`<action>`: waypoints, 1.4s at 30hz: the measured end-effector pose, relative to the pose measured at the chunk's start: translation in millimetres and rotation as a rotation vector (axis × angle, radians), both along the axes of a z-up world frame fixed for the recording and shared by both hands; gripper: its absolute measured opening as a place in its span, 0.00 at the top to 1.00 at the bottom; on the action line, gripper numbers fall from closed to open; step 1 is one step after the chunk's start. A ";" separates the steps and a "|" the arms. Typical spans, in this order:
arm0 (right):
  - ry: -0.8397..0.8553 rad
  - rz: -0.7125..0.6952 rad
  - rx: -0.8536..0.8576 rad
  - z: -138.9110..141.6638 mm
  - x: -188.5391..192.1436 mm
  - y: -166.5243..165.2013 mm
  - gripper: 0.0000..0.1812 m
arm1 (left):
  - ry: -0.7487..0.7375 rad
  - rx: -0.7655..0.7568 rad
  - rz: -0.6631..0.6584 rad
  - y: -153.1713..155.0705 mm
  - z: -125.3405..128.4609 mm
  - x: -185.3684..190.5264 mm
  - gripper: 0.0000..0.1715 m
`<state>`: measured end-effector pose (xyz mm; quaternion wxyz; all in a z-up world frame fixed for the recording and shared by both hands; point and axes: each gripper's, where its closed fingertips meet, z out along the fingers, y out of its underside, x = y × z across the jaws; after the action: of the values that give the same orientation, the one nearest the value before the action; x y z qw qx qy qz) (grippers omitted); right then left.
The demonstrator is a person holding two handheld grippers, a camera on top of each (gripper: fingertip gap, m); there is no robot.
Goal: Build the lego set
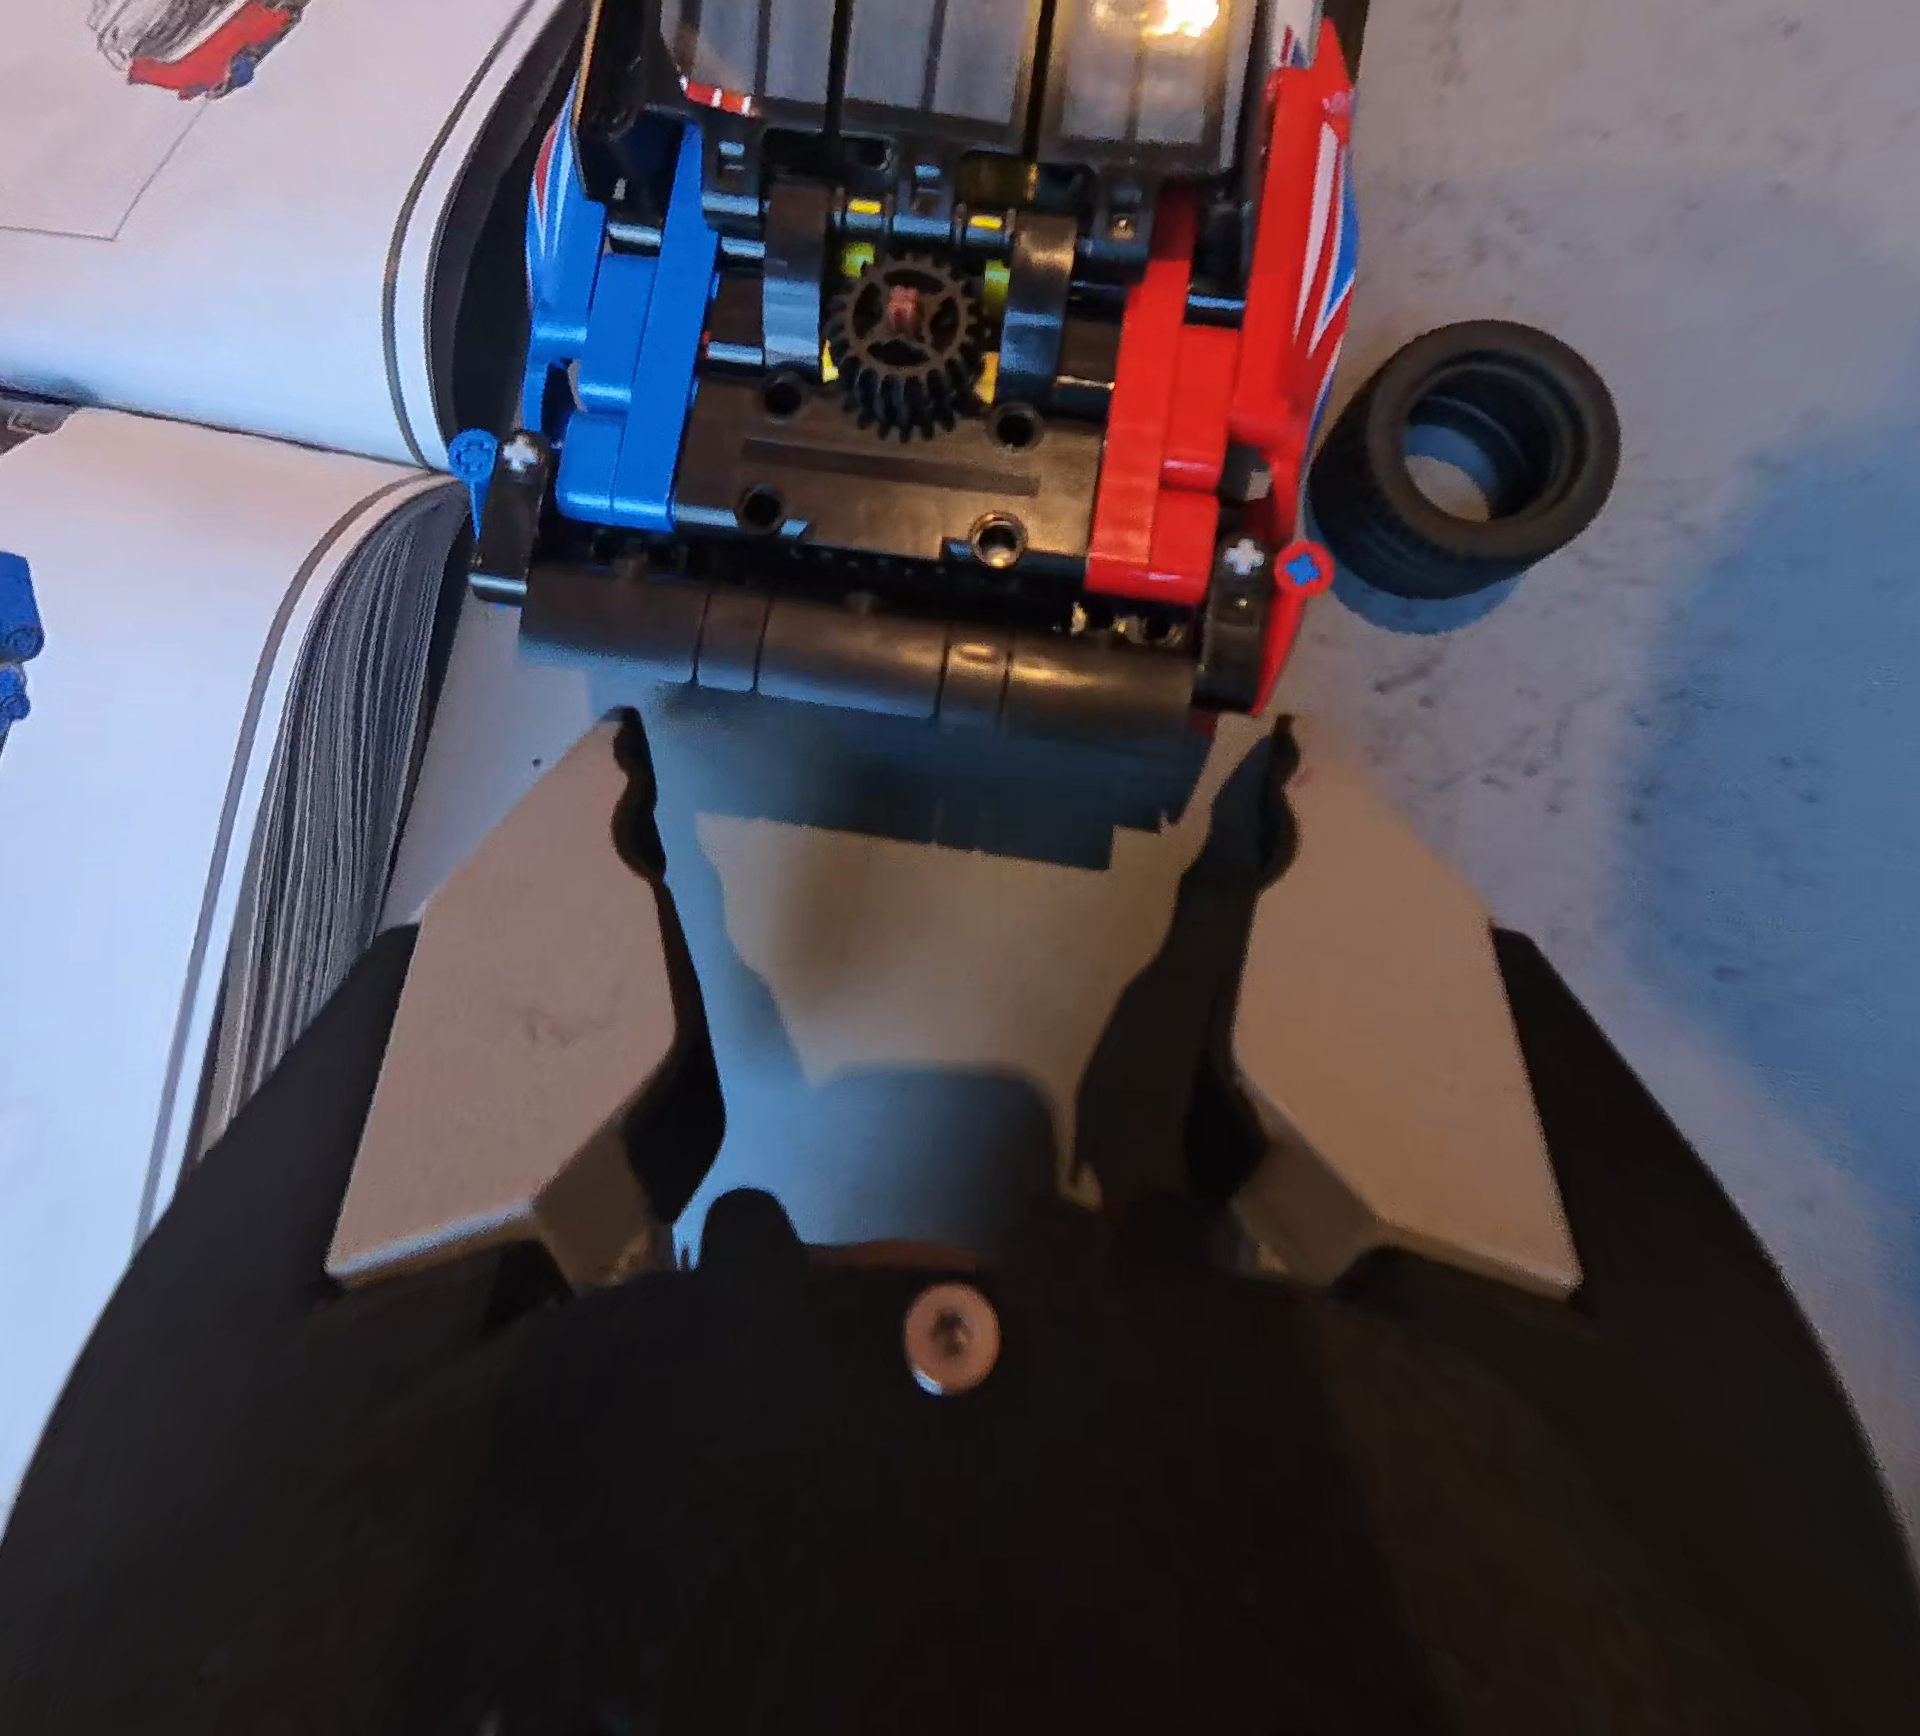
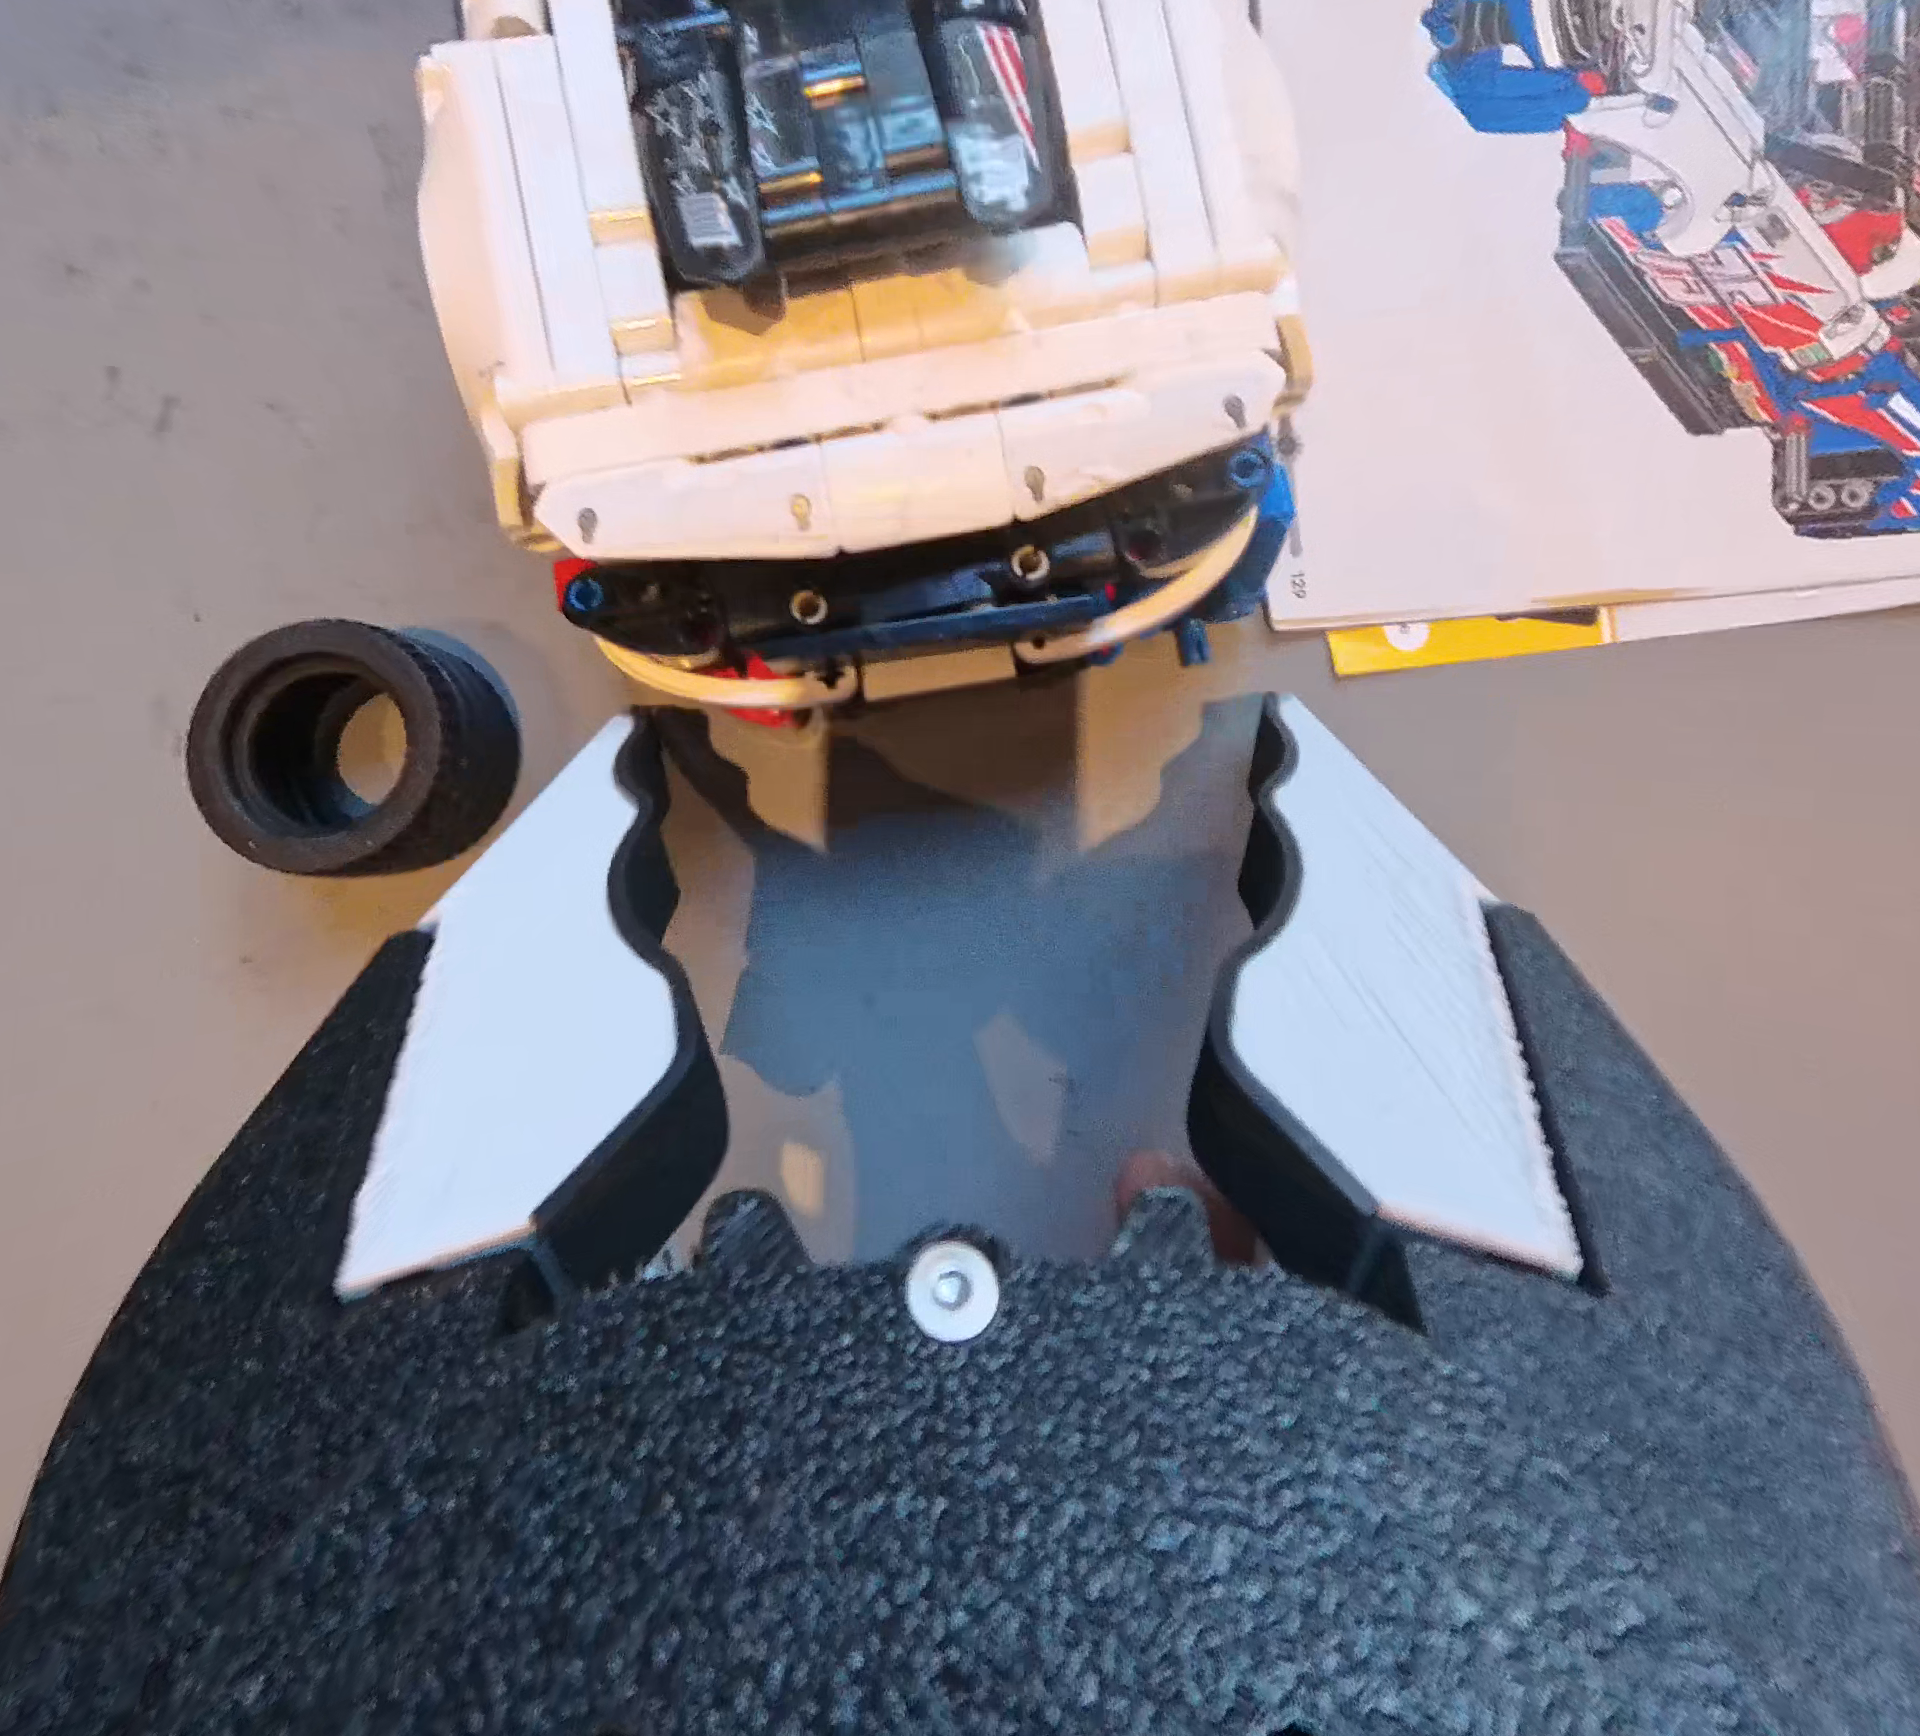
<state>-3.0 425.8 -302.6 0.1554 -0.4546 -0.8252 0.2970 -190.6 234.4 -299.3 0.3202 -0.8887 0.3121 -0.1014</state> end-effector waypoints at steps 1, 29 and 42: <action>-0.005 0.003 -0.008 -1.4 0.3 1.4 0.36 | 0.005 0.002 -0.001 -0.1 -0.2 0.0 0.34; 0.083 -0.006 -0.012 -0.1 -8.8 -18.5 0.38 | 0.026 -0.019 -0.033 6.8 -2.1 6.3 0.36; 0.020 -0.007 -0.007 -2.6 1.5 -5.5 0.41 | 0.037 0.018 -0.054 9.8 -1.1 1.3 0.30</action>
<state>-1.6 420.3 -305.2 0.1631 -0.4549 -0.8210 0.3041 -189.3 244.2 -300.4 0.3196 -0.8788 0.3425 -0.0909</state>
